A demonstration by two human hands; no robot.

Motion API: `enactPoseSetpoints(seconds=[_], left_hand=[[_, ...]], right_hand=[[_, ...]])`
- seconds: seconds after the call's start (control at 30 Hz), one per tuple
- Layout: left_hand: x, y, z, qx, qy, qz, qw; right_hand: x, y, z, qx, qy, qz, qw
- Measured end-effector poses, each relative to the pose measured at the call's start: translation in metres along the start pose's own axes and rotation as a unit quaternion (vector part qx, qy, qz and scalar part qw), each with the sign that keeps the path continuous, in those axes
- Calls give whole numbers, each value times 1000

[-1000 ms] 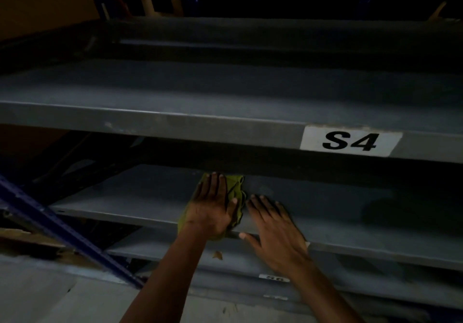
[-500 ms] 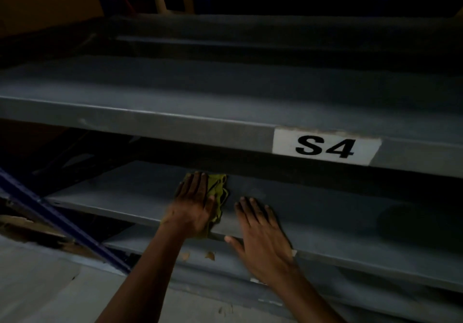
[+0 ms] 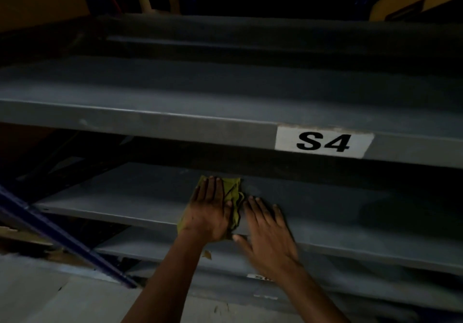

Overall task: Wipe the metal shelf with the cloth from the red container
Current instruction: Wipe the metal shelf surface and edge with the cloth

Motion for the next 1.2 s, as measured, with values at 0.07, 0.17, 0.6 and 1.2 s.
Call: enactPoseSetpoints(seconds=[0.07, 0.17, 0.6, 1.2], left_hand=[[1, 4, 0, -1, 8, 3, 1000], [-2, 13, 0, 15, 9, -5, 1000], [-4, -2, 17, -35, 15, -9, 999], [9, 6, -26, 19, 12, -7, 1000]], right_hand=[[2, 4, -4, 8, 14, 12, 1000], [4, 1, -2, 6, 34, 17, 999], [-4, 14, -25, -1, 8, 10, 1000], [4, 27, -57, -9, 29, 3, 1000]])
Point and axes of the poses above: each hand's wrist, its own y-axis away from the middle knuckle, its own x-axis out of the palm, z = x × y, the point moved 6 cm from there along -y, towards the middle knuckle, and after that the axes turned 11 degrees about y, right-handed, at the moved point
